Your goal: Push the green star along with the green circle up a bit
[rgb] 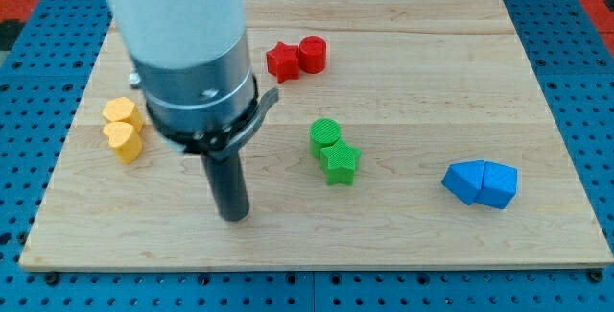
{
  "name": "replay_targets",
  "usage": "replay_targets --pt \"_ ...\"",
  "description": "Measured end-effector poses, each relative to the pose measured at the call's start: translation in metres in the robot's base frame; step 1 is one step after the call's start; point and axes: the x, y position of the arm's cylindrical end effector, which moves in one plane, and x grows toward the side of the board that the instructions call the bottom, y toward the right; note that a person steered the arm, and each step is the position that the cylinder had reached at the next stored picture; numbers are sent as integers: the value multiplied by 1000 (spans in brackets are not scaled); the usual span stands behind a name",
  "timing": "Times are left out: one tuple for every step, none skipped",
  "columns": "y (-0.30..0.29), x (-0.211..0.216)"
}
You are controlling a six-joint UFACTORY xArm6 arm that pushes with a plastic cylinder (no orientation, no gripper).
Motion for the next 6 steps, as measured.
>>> replay_targets --pt "55 43" --pt "113 35" --pt "126 30" --pt "126 30" --pt "124 12" --pt "146 -27"
